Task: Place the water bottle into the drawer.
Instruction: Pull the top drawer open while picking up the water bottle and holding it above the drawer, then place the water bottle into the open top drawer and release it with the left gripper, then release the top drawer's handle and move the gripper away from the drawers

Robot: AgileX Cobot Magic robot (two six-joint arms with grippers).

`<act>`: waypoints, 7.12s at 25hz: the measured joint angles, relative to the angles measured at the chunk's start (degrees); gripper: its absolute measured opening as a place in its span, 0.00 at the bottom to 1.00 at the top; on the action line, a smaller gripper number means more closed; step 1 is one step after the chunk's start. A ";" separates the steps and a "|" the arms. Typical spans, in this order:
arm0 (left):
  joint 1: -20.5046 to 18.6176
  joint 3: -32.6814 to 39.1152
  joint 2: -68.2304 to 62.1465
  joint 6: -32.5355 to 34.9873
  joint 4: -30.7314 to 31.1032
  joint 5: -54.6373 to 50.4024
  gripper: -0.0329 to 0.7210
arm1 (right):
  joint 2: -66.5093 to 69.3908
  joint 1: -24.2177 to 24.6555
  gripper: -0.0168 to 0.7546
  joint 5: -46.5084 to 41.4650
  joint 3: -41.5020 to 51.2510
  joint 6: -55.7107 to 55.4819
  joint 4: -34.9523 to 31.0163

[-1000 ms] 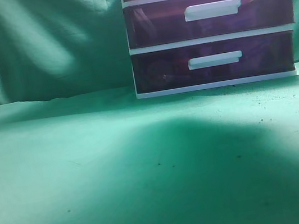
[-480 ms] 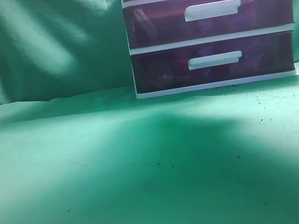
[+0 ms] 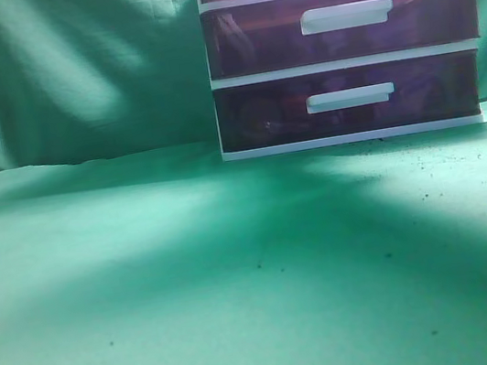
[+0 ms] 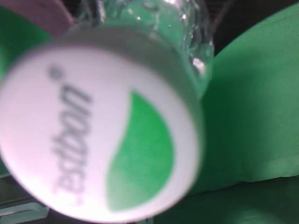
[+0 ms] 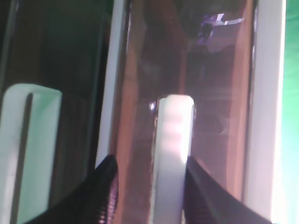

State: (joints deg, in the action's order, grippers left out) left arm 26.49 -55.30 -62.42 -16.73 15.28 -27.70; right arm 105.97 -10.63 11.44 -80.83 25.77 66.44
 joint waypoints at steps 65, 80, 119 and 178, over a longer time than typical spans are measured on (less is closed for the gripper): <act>11.11 -49.71 -46.43 0.09 10.65 11.79 0.44 | -21.98 0.19 0.13 7.34 29.67 -8.44 0.44; 10.30 -50.66 -46.96 -1.48 -0.49 4.02 0.91 | -21.98 0.19 0.13 7.08 29.89 -10.43 0.98; 13.17 -63.94 -43.75 -2.59 17.24 -15.18 0.04 | -22.11 0.19 0.13 6.80 29.91 -14.07 2.41; 13.17 -7.12 14.73 11.60 -2.85 -15.39 0.04 | -7.13 0.00 0.76 8.21 8.67 -18.83 2.37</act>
State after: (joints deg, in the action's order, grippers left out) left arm 39.66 -62.42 -47.69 -5.14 12.43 -43.10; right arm 98.84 -10.63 19.65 -72.16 6.94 68.80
